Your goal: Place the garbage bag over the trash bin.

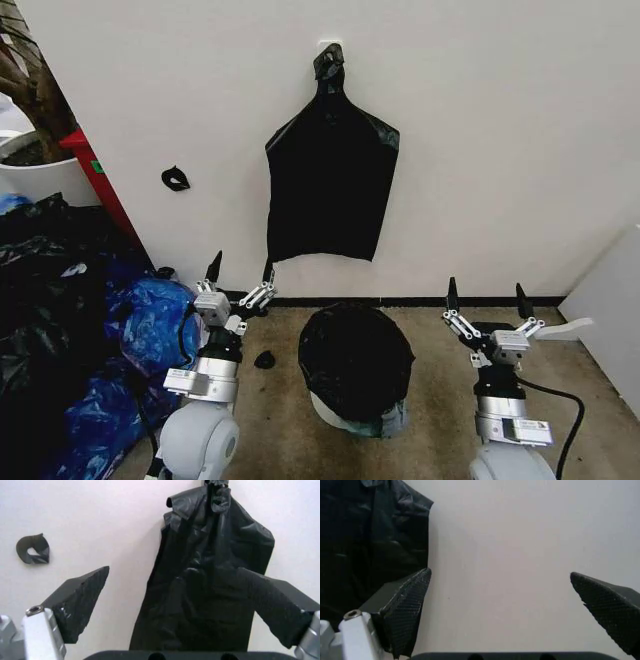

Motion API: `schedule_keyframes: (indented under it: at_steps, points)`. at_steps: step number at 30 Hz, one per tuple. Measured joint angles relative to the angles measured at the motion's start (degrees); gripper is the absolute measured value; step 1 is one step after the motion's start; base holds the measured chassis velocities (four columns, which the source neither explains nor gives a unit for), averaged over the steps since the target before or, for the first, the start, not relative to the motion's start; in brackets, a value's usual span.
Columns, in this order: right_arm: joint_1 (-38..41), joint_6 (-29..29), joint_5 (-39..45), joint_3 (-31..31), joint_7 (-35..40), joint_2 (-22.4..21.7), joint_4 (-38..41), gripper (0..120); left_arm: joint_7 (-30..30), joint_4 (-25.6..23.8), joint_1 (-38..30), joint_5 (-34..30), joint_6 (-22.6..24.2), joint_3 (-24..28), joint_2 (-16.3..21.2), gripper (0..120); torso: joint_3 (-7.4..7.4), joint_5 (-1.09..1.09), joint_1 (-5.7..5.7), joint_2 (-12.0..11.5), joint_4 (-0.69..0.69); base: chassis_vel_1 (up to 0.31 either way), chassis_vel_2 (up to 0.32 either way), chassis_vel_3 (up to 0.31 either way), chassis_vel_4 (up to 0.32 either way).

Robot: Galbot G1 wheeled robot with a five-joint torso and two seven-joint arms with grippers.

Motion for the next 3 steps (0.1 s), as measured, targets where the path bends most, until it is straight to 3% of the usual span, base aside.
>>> schedule_keyframes:
  at_steps: [3]
  points:
    - [0.0, 0.0, 0.0, -0.2, 0.0, 0.0, -0.1, 100, 0.0, -0.1, 0.0, 0.0, 0.0, 0.1, 0.0, 100, 0.00, -0.01, 0.00, 0.0, 0.00, 0.000, 0.000, 0.000, 0.000]
